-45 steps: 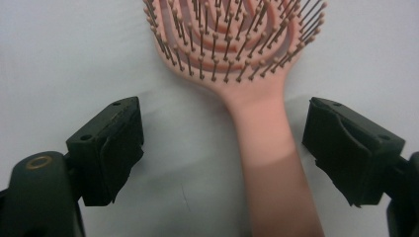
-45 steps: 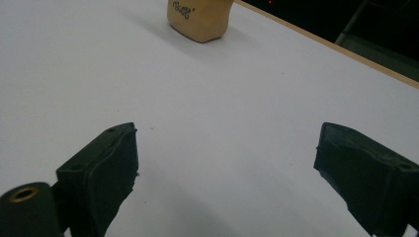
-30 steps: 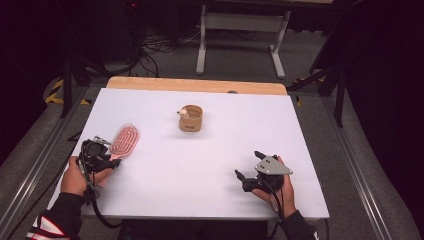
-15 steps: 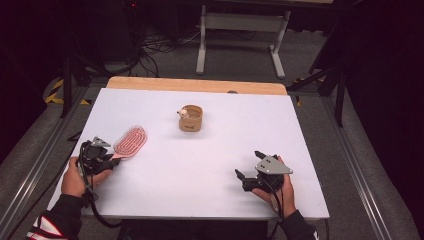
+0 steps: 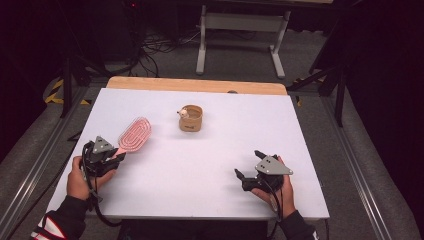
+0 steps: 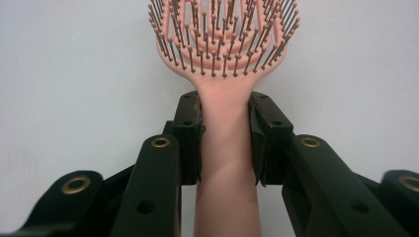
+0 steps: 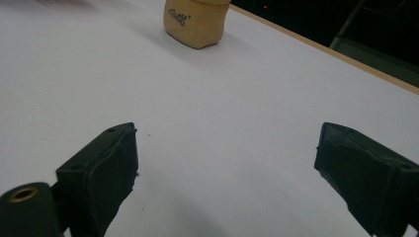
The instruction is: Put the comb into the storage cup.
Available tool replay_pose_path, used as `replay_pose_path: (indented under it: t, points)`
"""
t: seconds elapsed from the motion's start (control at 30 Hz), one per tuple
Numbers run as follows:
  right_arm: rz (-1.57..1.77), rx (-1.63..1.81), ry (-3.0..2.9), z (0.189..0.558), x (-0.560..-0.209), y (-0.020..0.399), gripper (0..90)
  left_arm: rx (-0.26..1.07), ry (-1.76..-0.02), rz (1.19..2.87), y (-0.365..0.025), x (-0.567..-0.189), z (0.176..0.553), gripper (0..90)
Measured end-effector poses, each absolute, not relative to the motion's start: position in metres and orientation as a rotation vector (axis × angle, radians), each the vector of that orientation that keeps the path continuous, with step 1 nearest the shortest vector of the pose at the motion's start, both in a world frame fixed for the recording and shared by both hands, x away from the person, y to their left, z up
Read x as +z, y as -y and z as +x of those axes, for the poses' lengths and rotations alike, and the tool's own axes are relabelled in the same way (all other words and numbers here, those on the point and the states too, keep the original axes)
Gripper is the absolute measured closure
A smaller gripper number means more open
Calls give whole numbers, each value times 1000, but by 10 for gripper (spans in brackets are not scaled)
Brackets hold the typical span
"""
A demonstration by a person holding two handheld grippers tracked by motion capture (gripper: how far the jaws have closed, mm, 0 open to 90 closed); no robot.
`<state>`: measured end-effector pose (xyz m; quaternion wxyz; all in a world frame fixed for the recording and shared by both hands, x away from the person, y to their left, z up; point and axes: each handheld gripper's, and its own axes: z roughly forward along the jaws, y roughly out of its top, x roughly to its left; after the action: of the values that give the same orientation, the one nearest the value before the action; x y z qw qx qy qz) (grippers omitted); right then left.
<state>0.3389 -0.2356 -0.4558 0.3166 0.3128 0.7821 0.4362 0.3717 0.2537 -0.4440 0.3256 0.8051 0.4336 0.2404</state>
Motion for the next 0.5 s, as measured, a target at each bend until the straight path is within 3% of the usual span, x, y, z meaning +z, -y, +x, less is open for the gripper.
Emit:
replay_pose_path:
  t: [0.17, 0.5]
  points:
    - [855, 1195, -2019, 341, -453, 236, 101, 697, -1067, 2027, -246, -439, 364, 693]
    - [851, 1255, -1993, 344, -444, 230, 90, 693, -970, 1933, -237, -439, 358, 693]
